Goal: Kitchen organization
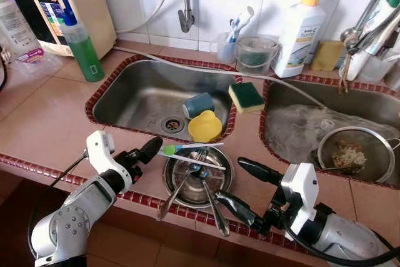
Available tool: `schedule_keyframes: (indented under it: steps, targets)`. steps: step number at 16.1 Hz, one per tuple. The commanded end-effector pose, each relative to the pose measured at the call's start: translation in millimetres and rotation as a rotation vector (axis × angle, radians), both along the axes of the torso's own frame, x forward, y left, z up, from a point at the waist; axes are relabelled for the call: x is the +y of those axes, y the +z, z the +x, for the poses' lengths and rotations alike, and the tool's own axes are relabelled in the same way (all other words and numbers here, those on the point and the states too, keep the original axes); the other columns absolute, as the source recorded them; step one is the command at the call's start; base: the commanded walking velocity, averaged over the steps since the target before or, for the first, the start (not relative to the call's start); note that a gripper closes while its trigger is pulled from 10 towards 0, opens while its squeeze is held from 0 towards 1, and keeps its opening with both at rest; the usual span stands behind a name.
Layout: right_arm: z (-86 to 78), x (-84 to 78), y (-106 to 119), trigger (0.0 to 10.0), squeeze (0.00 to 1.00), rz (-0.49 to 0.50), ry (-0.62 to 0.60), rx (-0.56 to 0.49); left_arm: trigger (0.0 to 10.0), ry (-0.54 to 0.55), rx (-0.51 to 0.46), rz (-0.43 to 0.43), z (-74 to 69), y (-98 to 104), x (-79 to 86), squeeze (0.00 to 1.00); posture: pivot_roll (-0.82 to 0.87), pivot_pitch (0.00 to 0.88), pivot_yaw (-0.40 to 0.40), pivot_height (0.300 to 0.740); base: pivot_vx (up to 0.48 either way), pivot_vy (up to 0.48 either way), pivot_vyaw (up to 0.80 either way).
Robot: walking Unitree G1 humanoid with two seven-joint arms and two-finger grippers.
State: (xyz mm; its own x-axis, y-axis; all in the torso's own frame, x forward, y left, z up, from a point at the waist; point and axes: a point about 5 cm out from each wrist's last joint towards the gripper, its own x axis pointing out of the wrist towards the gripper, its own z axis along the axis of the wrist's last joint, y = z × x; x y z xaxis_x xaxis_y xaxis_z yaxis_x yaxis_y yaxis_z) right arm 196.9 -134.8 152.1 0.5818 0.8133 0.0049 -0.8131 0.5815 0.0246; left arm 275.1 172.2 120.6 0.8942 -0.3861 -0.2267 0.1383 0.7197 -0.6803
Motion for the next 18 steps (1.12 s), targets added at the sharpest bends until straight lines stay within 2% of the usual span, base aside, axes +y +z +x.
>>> schedule_keyframes:
  steps: [1, 7, 15, 16, 17, 18]
  targets:
    - [-3.7, 1.9, 5, 10.0, 0.0, 0.003, 0.016, -0.008, 10.0, -0.015, 0.025, -0.009, -1.5, -2, -2.7, 0.0, -0.14, 0.106, 0.046, 0.74, 0.0, 0.0, 0.0]
    - [-4.8, 1.4, 4, 10.0, 0.0, -0.008, 0.013, -0.004, 10.0, -0.123, -0.002, -0.039, -5.0, 6, -19.8, 0.0, -0.15, 0.106, 0.056, 0.74, 0.0, 0.0, 0.0]
    - [-3.8, 2.2, 1, 10.0, 0.0, -0.027, 0.016, -0.006, 10.0, -0.188, 0.007, -0.084, -13.0, 6, -26.4, 0.0, -0.14, 0.098, 0.061, 0.74, 0.0, 0.0, 0.0]
    - [-3.6, 2.5, 1, 10.0, 0.0, -0.027, 0.015, -0.007, 8.0, -0.2, -0.001, -0.091, -13.7, 7, -28.8, 0.0, -0.15, 0.095, 0.063, 0.74, 0.0, 0.0, 0.0]
    - [-3.1, 2.8, 1, 10.0, 0.0, -0.027, 0.015, -0.008, 8.0, -0.202, -0.001, -0.094, -13.3, 8, -29.2, 0.0, -0.15, 0.094, 0.062, 0.74, 0.0, 0.0, 0.0]
    - [-4.1, 2.6, 1, 10.0, 0.0, -0.027, 0.014, -0.009, 2.4, -0.193, 0.001, -0.099, -12.7, 7, -30.0, 0.0, -0.15, 0.095, 0.065, 0.74, 0.0, 0.0, 0.0]
